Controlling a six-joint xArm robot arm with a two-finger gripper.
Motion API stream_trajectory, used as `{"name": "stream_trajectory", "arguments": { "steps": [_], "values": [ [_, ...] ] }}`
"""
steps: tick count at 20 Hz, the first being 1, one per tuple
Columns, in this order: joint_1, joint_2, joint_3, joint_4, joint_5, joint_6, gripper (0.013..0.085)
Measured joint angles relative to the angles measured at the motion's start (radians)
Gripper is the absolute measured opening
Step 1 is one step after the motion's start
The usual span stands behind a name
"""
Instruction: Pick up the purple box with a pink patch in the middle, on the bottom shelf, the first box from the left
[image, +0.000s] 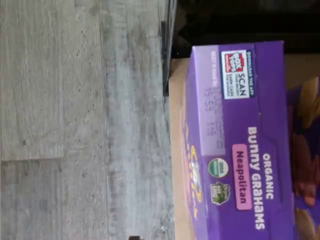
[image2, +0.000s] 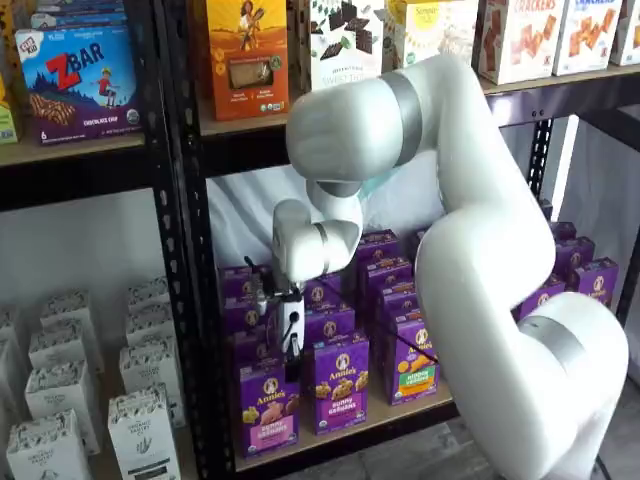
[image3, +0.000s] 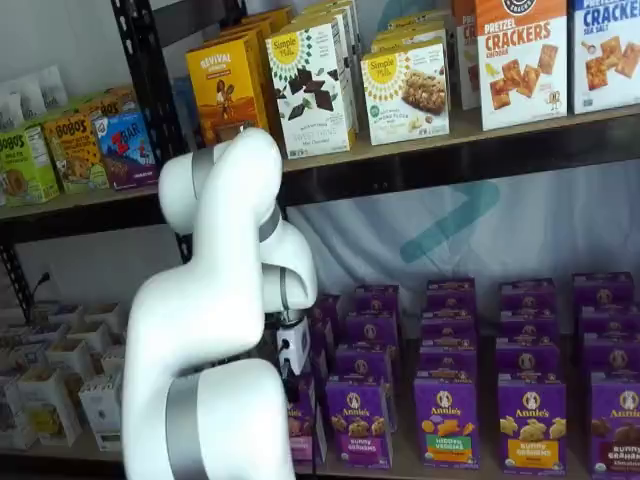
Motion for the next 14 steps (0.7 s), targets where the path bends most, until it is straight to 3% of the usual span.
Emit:
{"name": "stream_trajectory", "arguments": {
  "steps": [3,7,14],
  "values": [
    [0.004,0.028,-0.032,-0.019,0.023,0.020,0.0850],
    [0.012,0.063,-0.062,0.006,0.025,0.007,0.0850],
    [0.021,0.106,-0.087,-0.005,-0.015,0.023,0.0850]
  ]
}}
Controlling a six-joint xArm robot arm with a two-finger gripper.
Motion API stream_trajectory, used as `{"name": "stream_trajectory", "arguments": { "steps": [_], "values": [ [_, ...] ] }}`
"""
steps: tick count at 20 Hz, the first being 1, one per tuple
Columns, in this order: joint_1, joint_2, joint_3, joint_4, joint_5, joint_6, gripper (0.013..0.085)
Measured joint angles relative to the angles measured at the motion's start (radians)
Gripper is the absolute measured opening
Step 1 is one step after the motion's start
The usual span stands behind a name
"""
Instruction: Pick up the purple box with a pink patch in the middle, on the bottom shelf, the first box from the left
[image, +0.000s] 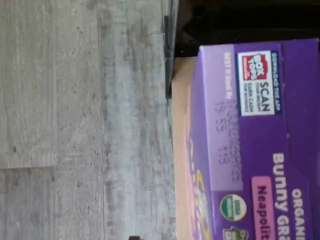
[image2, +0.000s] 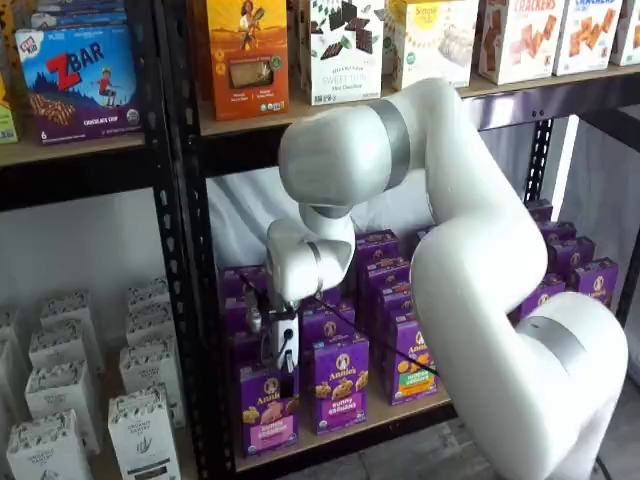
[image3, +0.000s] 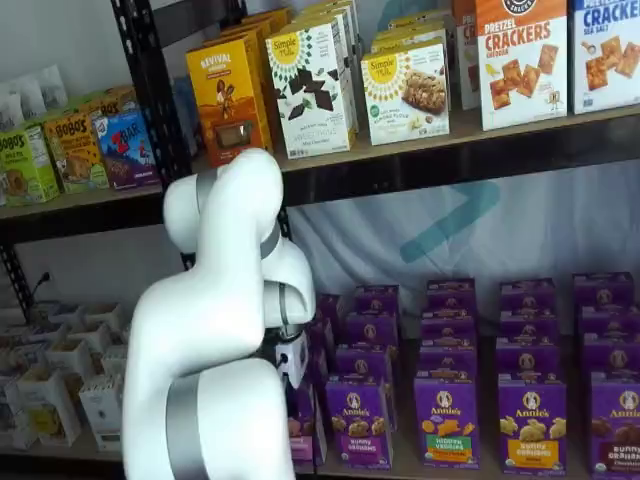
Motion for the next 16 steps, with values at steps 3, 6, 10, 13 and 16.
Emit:
{"name": "stream_trajectory", "arguments": {
  "steps": [3,6,10,13,16],
  "values": [
    [0.002,0.017,-0.006,-0.001,-0.024,0.003,0.0850],
    [0.005,0.035,-0.016,-0.003,-0.038,0.006,0.0850],
    [0.006,0.047,-0.020,-0.002,-0.050,0.006,0.0810],
    [0.006,0.051,-0.020,0.011,-0.061,-0.007,0.0770],
    [0.005,0.052,-0.022,0.017,-0.059,-0.012,0.0690]
  ]
}}
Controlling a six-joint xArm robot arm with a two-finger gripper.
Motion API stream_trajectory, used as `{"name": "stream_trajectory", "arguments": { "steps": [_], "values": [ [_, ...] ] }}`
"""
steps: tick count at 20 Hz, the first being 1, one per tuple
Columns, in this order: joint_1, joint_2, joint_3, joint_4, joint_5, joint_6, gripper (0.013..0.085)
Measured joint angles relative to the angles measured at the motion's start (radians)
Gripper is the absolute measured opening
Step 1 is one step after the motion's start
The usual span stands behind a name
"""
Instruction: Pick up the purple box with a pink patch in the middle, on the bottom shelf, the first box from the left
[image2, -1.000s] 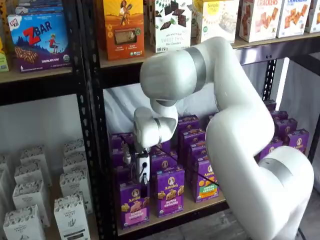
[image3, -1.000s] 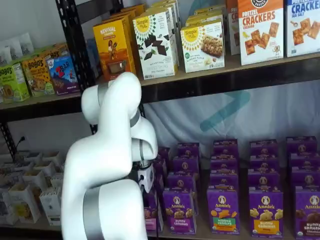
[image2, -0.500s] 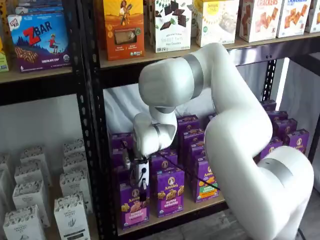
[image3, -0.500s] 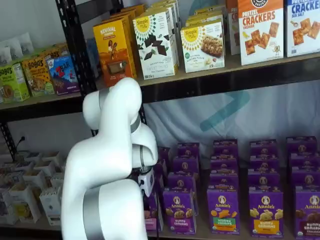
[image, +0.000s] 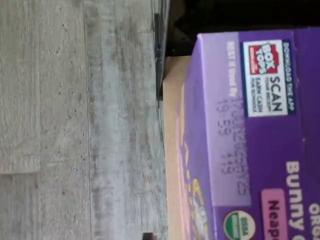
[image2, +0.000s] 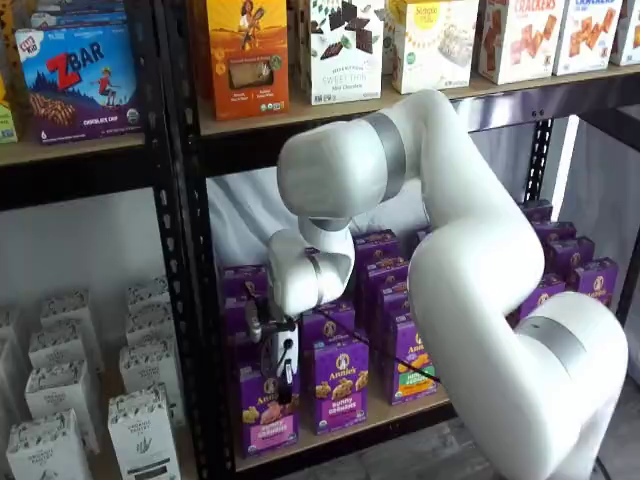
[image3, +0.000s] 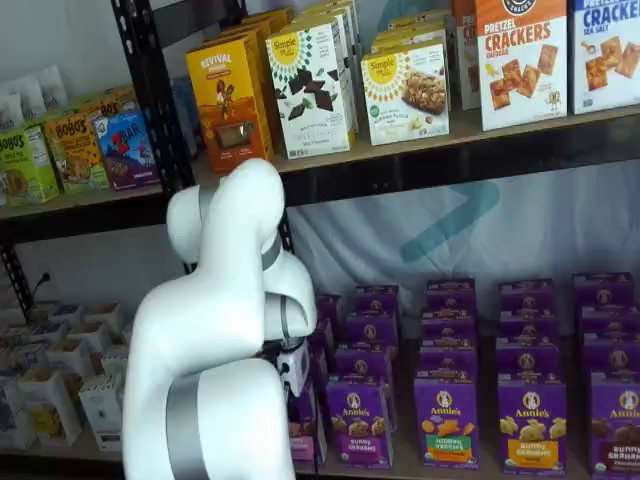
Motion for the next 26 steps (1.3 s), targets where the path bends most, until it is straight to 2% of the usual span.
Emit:
{"name": "stream_trajectory", "arguments": {
  "steps": [1,6,12,18,26],
  "values": [
    [0.000,0.000,0.000,-0.002,0.002,0.001,0.0650],
    [-0.003,0.000,-0.004,-0.028,0.026,0.024,0.0650],
    [-0.001,-0.004,0.004,-0.014,0.021,0.012,0.0650],
    [0.001,-0.007,0.010,-0.017,0.020,0.016,0.0490],
    [-0.001,-0.011,0.014,-0.026,0.027,0.022,0.0490]
  ]
}}
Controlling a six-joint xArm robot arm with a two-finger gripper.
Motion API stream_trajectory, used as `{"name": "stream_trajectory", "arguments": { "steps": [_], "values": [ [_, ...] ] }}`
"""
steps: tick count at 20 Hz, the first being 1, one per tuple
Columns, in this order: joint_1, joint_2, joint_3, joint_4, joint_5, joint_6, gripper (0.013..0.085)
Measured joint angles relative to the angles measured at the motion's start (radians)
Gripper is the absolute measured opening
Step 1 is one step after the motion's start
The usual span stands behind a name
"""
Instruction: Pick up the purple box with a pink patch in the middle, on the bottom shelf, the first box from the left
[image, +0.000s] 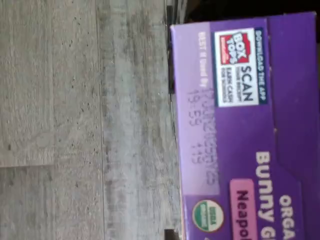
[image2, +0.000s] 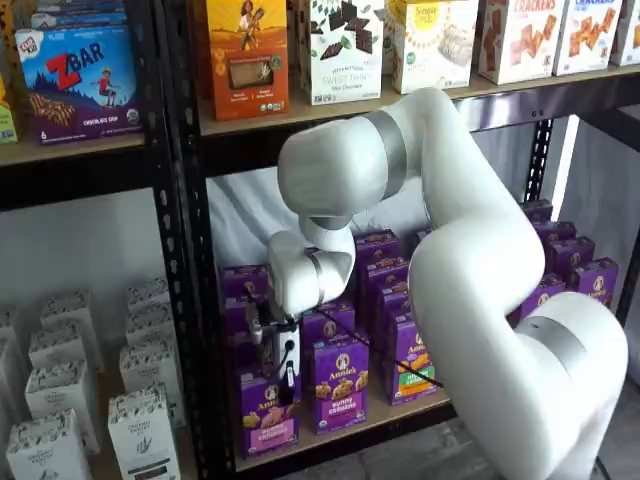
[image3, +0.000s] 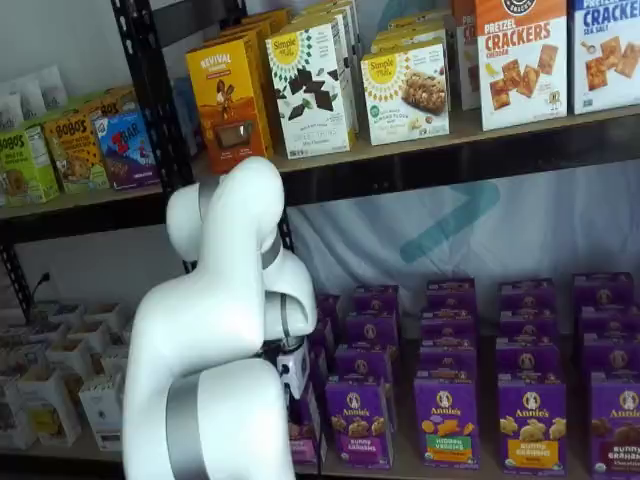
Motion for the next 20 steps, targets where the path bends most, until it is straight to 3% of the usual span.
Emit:
{"name": "stream_trajectory", "arguments": {
  "steps": [5,12,14,20],
  "values": [
    [-0.001,-0.003,0.005,-0.003,-0.001,0.001,0.0370],
    [-0.003,-0.008,0.008,-0.005,0.008,0.001,0.0370],
    [-0.003,-0.009,0.009,-0.005,0.011,0.001,0.0290],
    [-0.002,-0.019,0.020,-0.020,0.014,0.016,0.0290]
  ]
}}
